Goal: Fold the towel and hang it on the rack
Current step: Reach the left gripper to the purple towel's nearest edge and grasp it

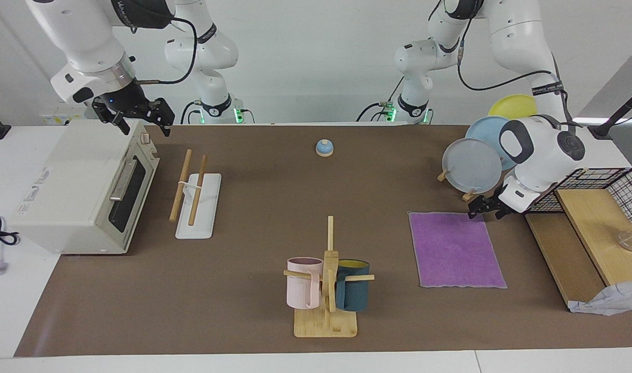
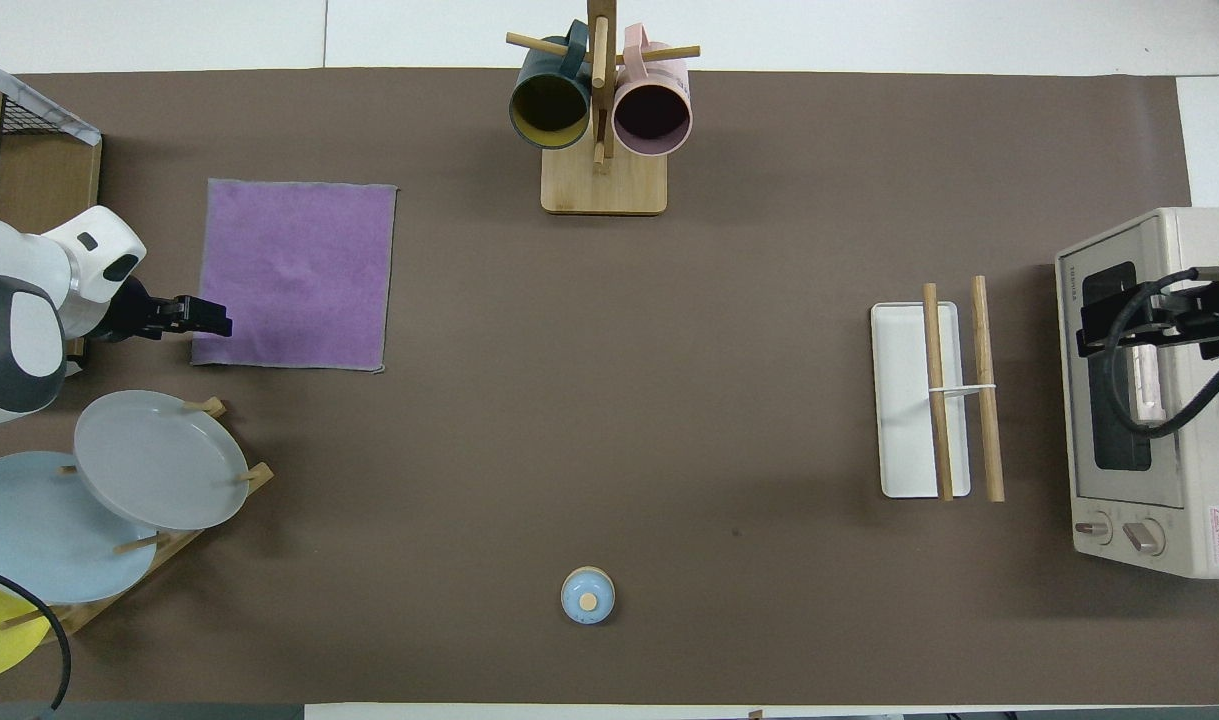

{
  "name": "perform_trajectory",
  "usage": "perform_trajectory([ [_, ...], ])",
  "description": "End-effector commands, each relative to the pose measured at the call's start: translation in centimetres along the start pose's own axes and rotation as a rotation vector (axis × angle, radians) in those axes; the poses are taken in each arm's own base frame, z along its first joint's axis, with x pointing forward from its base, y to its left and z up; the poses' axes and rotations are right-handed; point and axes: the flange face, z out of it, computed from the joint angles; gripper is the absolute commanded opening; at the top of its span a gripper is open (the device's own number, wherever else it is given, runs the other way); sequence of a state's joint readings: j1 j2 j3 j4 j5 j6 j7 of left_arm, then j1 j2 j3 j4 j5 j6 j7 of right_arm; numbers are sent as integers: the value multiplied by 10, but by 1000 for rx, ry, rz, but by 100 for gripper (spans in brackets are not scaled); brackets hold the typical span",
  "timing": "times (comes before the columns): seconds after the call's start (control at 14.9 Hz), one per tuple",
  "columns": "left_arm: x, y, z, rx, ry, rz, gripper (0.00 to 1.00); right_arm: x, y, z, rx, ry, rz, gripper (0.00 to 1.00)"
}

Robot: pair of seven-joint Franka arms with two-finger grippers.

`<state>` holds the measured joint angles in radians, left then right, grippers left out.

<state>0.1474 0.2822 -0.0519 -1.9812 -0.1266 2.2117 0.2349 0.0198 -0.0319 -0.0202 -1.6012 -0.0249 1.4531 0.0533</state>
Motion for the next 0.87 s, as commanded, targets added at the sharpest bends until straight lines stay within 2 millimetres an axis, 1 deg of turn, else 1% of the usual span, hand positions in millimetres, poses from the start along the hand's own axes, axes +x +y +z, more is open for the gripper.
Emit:
perform_trajectory([
  [0.0,-3,-17,7,-26,18,5,100,-10,2,1,18,-1,-30,100],
  [0.13,-3,-19,13,-41,15,9,99,-10,2,1,18,0,-30,100],
  [0.34,-4,-19,18,-48,5,3,88,-10,3,2,18,-1,-30,99],
  [0.4,-7,-20,22,-48,-2,1,83,-10,2,2,18,-1,-30,98],
  [0.54,-7,-20,23,-59,-1,-8,78,-10,2,3,18,-3,-31,97],
  [0.67,-7,-19,24,-61,1,-9,70,-10,2,3,18,-4,-31,97],
  [0.74,-7,-19,24,-61,1,-9,70,-10,2,3,18,-3,-33,97],
  [0.81,-7,-19,24,-60,-2,-8,70,-11,2,3,18,-3,-33,89],
])
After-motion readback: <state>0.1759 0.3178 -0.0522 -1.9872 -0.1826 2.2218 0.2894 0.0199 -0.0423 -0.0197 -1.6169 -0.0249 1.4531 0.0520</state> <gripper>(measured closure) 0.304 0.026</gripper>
